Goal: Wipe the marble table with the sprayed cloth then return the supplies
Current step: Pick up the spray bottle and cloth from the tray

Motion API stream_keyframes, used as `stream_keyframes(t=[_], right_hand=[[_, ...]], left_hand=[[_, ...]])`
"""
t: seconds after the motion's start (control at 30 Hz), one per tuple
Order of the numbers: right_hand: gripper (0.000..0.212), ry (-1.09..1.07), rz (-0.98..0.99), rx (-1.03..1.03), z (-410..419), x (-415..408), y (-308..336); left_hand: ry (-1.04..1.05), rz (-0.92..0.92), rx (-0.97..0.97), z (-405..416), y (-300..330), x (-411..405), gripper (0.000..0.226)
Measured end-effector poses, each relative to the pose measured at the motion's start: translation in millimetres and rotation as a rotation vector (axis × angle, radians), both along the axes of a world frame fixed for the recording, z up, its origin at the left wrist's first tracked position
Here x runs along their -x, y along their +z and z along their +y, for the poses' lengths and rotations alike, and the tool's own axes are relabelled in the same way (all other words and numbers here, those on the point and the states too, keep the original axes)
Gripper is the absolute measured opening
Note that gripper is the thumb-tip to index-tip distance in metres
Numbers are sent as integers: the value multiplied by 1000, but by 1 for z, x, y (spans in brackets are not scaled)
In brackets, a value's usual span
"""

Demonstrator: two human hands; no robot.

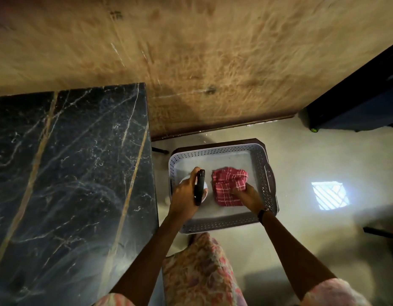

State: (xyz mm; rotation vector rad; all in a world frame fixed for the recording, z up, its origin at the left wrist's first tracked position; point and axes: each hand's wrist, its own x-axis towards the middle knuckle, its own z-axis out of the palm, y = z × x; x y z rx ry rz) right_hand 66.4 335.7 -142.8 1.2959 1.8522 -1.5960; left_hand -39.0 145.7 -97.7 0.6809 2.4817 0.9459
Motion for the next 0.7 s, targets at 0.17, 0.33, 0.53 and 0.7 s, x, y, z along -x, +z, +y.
stream_keyframes(t=[0.17, 0.33, 0.53, 0.7], right_hand=[[33, -123, 278, 83, -23, -5, 55], [66, -142, 493, 47, -65, -4, 131], [41, -125, 463, 198, -188, 3, 191], [41, -356, 448, 678, -354, 20, 207]], left_hand=[[45, -91, -176, -25, 63, -10, 61], [240, -186, -561, -100, 154, -33, 33], [385, -291, -762, -241, 199, -57, 38], [466, -397, -728, -386, 201, -63, 29]])
